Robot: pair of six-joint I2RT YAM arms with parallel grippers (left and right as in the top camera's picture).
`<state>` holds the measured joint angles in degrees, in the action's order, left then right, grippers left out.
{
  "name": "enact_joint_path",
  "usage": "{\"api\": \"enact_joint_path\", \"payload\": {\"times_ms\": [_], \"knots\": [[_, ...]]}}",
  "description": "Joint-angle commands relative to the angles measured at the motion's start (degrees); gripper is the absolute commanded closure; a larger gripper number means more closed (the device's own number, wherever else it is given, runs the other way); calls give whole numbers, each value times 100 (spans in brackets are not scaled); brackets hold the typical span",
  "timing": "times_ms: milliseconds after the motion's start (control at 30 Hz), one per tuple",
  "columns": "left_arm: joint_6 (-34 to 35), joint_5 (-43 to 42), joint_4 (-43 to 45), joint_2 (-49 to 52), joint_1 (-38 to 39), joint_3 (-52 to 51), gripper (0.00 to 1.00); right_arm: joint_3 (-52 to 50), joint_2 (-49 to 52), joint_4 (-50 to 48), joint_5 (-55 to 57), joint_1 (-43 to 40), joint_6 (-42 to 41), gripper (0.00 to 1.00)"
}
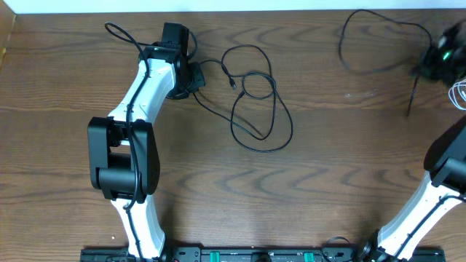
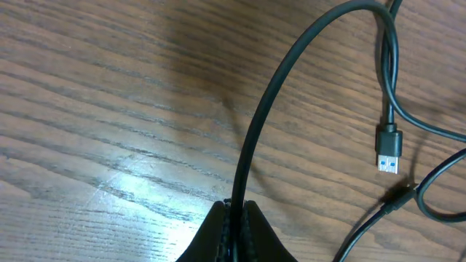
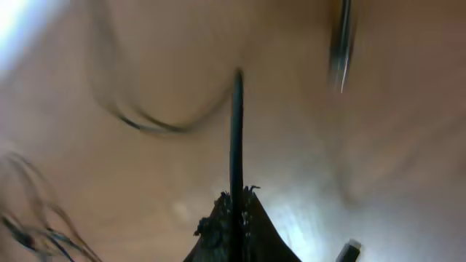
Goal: Untangle cables
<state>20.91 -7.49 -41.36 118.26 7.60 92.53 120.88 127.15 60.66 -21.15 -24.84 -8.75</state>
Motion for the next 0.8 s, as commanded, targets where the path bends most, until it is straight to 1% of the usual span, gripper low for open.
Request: {"api": "enact_joint_path", "payload": {"times_ms": [0,100,233,333,433,567,633,667,700,733,767], "knots": [[-76,68,-15,-140,-7,37,92,872,-92,-601,-186,-72,-463,99],[-76,68,-17,-140,-7,37,92,1043,-92,-1486,345,-48,-699,99],[-76,68,-20,-140,-2,37,92,944,33,-2197,1558,98,-817,99],[-76,66,-20,-140,11,37,92,883,372,-2754,2367,262,-796,99],[-79,68,-22,-140,42,37,92,883,817,-3281,2653,339,-752,99],[-79,68,-26,-140,94,37,92,883,1504,-3956,2647,358,-800,99],[-79,68,-42,-140,107,37,92,883,1700,-4079,2553,358,-798,98],[-79,68,-46,-140,114,37,92,883,1775,-4092,2524,358,-798,91],[-79,68,-57,-140,122,37,92,883,1827,-4089,2503,356,-800,80],[-79,68,-61,-140,122,37,92,883,1856,-4070,2461,356,-796,53],[-79,68,-59,-140,122,37,92,883,1869,-4061,2446,356,-796,34]]}}
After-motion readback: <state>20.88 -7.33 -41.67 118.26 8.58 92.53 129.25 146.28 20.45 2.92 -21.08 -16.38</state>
